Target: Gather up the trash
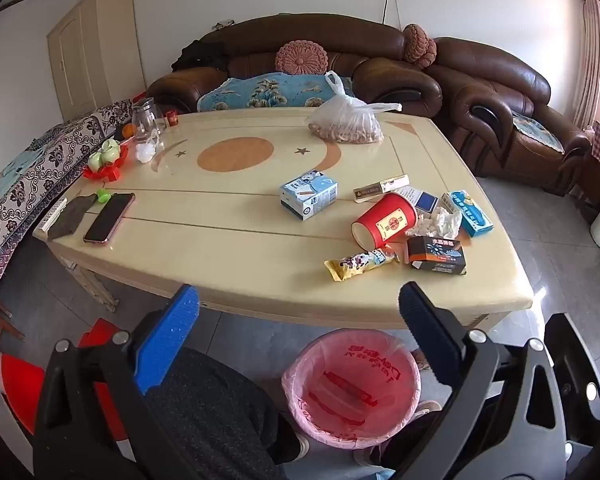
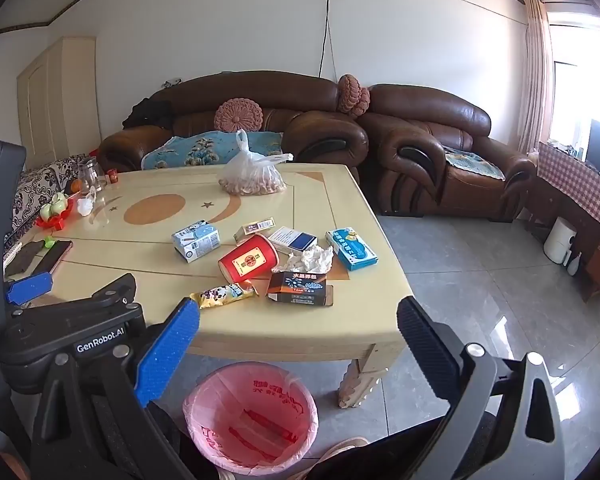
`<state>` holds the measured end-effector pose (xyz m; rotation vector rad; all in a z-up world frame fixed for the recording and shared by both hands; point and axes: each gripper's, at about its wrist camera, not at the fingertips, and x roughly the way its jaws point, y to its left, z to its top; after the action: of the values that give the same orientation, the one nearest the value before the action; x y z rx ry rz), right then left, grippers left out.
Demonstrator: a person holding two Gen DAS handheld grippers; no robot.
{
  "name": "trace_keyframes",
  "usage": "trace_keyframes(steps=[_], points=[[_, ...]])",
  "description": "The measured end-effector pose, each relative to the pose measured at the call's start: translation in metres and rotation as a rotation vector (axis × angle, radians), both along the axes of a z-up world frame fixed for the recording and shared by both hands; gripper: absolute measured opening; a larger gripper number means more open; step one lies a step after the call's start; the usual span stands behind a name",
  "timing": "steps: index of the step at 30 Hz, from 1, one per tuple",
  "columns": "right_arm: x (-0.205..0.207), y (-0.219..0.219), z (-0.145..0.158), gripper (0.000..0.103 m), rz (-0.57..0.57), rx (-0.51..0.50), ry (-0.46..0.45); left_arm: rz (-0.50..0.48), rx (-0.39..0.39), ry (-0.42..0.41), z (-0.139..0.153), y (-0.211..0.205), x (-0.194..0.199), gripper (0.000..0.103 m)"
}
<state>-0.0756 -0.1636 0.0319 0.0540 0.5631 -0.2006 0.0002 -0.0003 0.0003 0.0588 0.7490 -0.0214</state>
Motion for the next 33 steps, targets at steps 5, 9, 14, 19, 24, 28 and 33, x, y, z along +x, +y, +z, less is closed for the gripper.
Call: trace_keyframes(steps=[5, 9, 14, 19, 24, 28, 33], points=[[-0.0001, -0.0002, -0.0002, 0.097, 0.001, 0.001, 0.002, 0.004, -0.004, -0.010, 0.0022, 0.0007, -0.0006, 0.098], [-0.0003, -0.0007, -0.0005, 0.097, 0.002, 0.004, -0.002, 0.009, 0.012, -0.015, 0.0029, 0.0018, -0.0018, 0.098], [0.0003, -0.0004, -0.0036, 0.097, 0.002, 0.004, 0.001, 0.007, 0.016, -0.016, 0.0014, -0.0012, -0.0040, 0.098], [0.0008, -0.0012, -0.0005, 0.097, 0.004, 0.011, 0.004, 0.010, 0.016, -0.021, 0.0015, 0.0001, -0.0042, 0.098], [-0.0008, 0.0007, -0.0012, 0.097, 0.008, 0.015, 0.003, 0.013, 0.011, -0.027, 0.0017, 0.0017, -0.0058, 0.098], [-0.0002, -0.0013, -0.0017, 0.097, 0.008, 0.023, 0.003, 0.008, 0.006, -0.021, 0.0008, 0.0031, -0.0061, 0.098], [-0.0001, -0.0020, -0.0016, 0.097, 0.008, 0.026, 0.002, 0.008, 0.015, -0.024, 0.0049, 0.0024, -0.0055, 0.098]])
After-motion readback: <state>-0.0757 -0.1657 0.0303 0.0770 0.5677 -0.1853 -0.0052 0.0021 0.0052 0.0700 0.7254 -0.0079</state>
